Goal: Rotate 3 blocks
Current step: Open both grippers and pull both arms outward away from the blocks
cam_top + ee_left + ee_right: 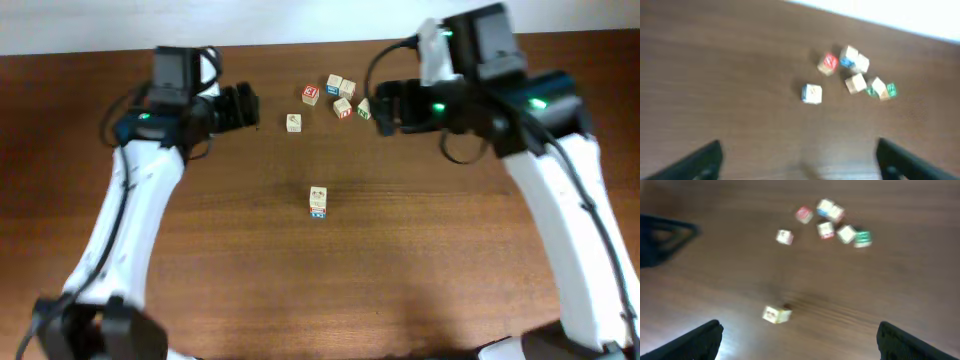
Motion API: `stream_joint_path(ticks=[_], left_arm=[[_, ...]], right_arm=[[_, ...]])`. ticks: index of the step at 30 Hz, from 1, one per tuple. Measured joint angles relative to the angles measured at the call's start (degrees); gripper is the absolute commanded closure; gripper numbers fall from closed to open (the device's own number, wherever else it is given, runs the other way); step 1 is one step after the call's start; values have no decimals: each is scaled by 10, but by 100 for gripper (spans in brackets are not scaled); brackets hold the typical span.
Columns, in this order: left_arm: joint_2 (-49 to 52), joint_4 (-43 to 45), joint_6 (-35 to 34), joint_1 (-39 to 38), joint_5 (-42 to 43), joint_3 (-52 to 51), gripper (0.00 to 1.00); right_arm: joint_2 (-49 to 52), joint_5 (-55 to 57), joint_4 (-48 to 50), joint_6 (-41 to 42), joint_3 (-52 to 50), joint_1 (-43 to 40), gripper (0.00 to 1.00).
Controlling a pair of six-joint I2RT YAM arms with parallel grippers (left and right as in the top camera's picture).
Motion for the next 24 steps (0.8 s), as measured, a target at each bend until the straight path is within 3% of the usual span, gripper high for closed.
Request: stream_joint_path(ticks=[5, 14, 24], left_arm=[[-48, -30, 2, 2, -76, 4, 1], [-46, -61, 2, 2, -108, 4, 1], [-46, -61, 3, 2, -108, 4, 1]], right_arm=[[-60, 62, -75, -3, 0, -51, 2], [-182, 124, -170, -4, 0, -110, 2], [-172, 134, -186, -5, 0, -110, 2]])
